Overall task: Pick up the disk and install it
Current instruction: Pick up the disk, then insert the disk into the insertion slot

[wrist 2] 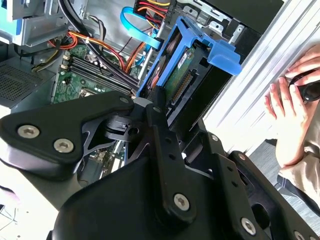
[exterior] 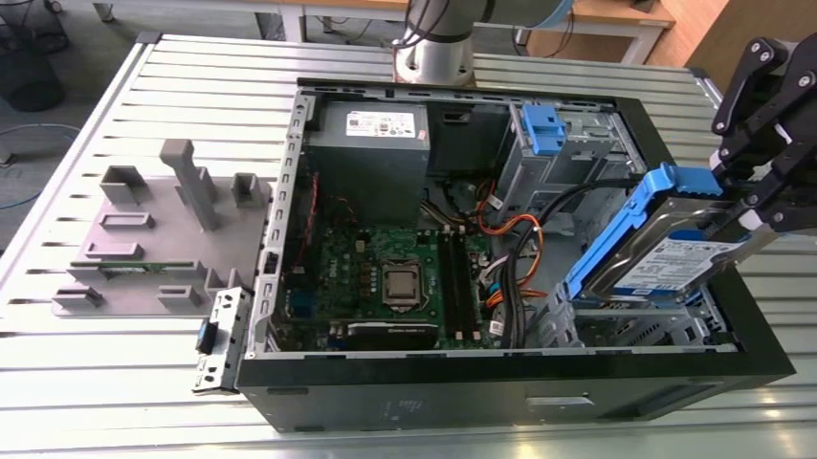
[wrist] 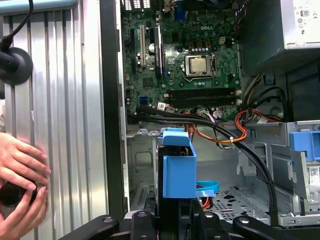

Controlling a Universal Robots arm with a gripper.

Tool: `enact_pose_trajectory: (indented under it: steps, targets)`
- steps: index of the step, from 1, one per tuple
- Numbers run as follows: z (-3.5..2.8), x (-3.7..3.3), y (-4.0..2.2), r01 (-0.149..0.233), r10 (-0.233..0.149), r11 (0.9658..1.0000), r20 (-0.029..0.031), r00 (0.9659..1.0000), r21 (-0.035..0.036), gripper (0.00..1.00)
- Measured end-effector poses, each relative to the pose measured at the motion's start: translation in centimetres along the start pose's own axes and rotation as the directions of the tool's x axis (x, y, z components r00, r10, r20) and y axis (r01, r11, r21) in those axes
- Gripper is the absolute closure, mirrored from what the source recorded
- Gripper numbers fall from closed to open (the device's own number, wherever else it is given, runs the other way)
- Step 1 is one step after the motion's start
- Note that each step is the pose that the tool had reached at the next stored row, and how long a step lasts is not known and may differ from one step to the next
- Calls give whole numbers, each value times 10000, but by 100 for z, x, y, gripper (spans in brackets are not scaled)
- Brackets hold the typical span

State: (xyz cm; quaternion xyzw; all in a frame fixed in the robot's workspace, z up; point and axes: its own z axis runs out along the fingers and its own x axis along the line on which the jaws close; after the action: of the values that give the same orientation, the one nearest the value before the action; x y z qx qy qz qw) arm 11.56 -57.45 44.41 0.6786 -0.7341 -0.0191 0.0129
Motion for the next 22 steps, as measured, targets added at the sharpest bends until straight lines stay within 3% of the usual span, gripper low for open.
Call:
enact_pose_trajectory:
  steps: [7, 22]
  targets:
    - [30, -5, -18, -2, 2, 10000, 1, 10000, 0, 65]
    - [284, -4, -31, 0, 0, 10000, 2, 10000, -1, 65]
